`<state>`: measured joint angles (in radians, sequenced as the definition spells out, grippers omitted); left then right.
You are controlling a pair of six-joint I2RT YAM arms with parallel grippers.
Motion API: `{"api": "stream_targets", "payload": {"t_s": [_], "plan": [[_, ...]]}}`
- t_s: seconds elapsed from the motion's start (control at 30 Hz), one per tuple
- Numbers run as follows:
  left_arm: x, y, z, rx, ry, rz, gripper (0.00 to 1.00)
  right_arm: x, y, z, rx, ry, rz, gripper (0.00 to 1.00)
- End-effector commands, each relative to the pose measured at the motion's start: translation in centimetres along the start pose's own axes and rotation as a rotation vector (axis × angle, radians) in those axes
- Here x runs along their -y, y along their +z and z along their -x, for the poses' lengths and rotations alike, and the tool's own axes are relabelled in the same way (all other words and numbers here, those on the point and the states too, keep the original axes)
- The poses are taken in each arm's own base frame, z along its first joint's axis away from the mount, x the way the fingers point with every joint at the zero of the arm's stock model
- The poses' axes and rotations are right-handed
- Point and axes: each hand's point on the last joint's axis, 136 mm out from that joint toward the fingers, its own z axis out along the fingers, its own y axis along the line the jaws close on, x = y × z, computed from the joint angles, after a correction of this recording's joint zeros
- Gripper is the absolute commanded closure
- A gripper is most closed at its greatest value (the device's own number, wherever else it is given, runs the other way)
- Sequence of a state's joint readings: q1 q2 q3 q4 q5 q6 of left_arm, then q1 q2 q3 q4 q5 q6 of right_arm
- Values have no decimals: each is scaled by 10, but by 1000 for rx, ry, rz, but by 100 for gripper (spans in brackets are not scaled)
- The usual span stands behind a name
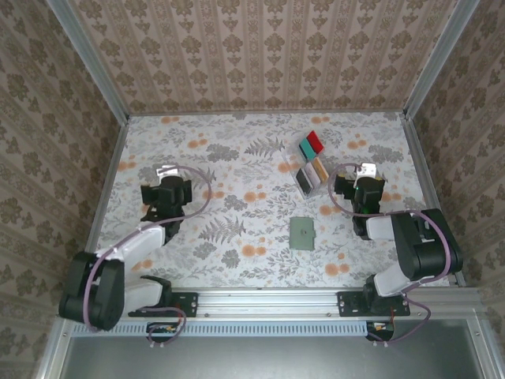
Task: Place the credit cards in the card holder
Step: Reset both arms
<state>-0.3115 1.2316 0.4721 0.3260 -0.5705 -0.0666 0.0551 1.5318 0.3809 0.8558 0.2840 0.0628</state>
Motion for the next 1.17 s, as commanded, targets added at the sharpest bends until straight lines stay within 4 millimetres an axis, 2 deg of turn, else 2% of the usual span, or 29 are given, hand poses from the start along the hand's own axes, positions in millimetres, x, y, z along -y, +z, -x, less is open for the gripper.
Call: {"api": "stream_targets", "payload": {"t_s": [0.0,0.07,0.17,0.23,0.37,0.43,0.5,0.57,0.6,1.13], "plan": [[10,12,24,118,42,-63,0,0,-1,13,52,18,-9,0],[15,21,5,95,52,-91,0,0,-1,13,51,18,-8,0],[17,21,9,145,83,-114,0,0,-1,13,50,18,-8,0],[11,20,10,185,74,-108,0,0,-1,13,52,18,-8,0],[6,31,-8,239,6,-168,0,0,-1,13,51,18,-8,0],[2,36,-6,284,1,-146,0,0,-1,13,51,18,-8,0],[2,41,-11,201,-18,-166,0,0,-1,14,52,18,-8,0],[-12,56,-8,163,-64,-91,0,0,-1,13,51,18,-8,0],[-16,59,-14,109,-87,-107,0,0,-1,14,53,18,-7,0],[-12,58,-12,126,-76,-129,0,0,-1,13,51,18,-7,1]]}}
